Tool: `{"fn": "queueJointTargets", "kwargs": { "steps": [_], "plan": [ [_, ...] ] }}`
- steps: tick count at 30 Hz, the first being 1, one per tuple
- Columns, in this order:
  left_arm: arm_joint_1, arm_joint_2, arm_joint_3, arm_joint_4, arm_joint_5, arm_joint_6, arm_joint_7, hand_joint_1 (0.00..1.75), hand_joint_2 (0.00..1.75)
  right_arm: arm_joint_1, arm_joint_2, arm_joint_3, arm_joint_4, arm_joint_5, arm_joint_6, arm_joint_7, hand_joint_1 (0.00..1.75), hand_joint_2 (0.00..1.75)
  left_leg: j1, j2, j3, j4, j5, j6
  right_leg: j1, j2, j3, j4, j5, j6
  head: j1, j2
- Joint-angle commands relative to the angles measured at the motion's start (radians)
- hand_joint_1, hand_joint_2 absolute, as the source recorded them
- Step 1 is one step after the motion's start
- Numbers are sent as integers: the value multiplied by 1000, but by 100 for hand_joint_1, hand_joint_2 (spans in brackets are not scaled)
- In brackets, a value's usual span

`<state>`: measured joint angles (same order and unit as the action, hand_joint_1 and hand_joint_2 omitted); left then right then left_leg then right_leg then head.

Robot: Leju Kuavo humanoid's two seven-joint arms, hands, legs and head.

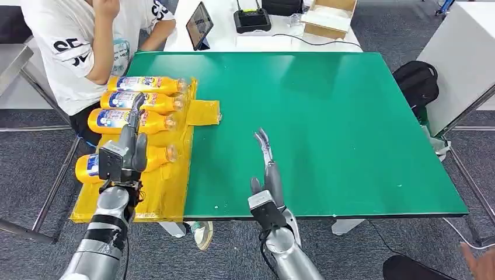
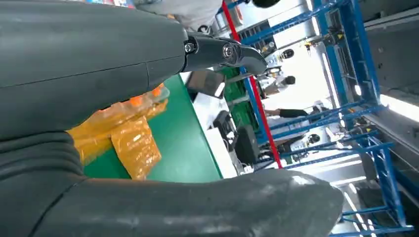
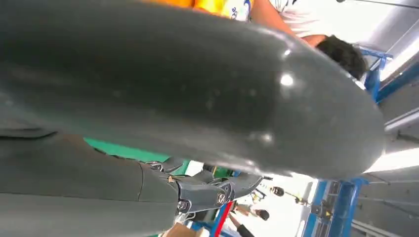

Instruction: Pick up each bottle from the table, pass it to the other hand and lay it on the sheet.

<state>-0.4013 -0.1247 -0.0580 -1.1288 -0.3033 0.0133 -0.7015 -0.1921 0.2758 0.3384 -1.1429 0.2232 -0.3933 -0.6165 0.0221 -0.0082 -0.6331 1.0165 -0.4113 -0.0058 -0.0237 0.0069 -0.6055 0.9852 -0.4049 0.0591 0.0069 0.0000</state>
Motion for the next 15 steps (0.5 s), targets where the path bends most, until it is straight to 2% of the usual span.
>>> {"fn": "queueJointTargets", "kwargs": {
  "steps": [1,3,4,10,15],
  "plan": [
    [-13,-28,33,62,45,-29,29,0,0,-17,-16,-35,25,-2,-4,-6,0,0,0,0,4,-1,-1,1,0,-1,4,-1,-1,-2,0,0],
    [-13,-26,39,64,46,-26,17,0,0,-16,-19,-34,26,-8,1,-9,0,0,0,0,4,-1,-1,1,1,-1,5,-1,-1,-3,0,0],
    [-12,-28,44,60,48,-19,3,0,175,-16,-19,-33,25,-9,4,-9,0,0,0,0,3,-1,-1,1,1,-1,3,-1,-1,-2,0,0],
    [8,-27,30,4,8,40,3,0,175,-13,-19,-34,21,-15,7,-3,0,0,0,1,4,0,-2,2,1,-1,4,-1,-2,-3,0,0],
    [7,-26,28,-14,20,30,3,0,175,-8,-22,-33,20,-17,17,-4,0,0,0,0,3,-1,-1,2,1,-2,3,-1,-1,-2,0,0]
  ]
}}
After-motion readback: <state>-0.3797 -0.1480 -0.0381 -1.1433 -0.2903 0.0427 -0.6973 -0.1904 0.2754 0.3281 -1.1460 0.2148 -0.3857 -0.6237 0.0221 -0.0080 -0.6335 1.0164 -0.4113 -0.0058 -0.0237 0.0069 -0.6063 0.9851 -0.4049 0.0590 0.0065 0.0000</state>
